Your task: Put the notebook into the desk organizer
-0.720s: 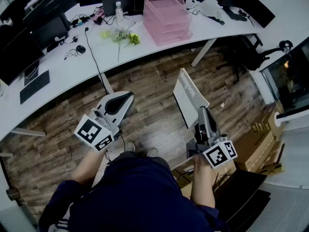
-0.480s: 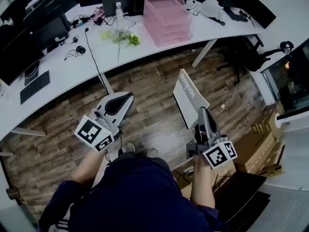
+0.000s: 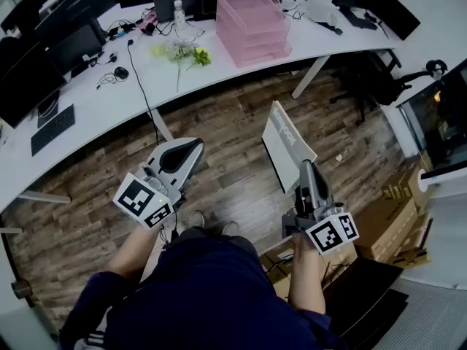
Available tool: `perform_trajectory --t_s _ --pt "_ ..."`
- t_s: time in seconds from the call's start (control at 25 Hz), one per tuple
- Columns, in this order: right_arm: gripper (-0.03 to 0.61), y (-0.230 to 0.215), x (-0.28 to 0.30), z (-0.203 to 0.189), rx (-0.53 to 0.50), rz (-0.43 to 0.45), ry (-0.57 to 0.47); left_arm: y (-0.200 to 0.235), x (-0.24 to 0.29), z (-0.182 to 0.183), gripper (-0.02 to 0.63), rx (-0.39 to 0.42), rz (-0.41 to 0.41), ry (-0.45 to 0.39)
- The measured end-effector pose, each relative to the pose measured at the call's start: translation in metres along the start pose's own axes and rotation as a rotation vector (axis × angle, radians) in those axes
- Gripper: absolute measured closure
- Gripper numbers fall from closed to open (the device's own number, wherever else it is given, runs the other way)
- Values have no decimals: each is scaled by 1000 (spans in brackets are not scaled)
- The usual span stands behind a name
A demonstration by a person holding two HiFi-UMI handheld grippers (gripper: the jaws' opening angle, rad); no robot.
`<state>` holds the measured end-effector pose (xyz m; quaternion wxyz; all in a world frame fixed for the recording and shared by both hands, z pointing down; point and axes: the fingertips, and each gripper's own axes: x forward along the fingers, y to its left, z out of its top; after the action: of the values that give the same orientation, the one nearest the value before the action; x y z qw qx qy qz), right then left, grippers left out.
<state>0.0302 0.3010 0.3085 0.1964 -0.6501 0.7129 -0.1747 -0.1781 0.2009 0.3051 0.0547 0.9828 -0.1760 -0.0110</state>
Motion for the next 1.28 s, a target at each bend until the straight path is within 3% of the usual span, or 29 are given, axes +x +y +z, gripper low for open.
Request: perform_trajectory --t_s 0.88,1.28 --pt "568 -33 -54 29 15 48 -22 -70 30 4 586 44 6 -14" --pt "568 -57 -59 37 30 48 -22 -79 54 6 586 61 0 -16"
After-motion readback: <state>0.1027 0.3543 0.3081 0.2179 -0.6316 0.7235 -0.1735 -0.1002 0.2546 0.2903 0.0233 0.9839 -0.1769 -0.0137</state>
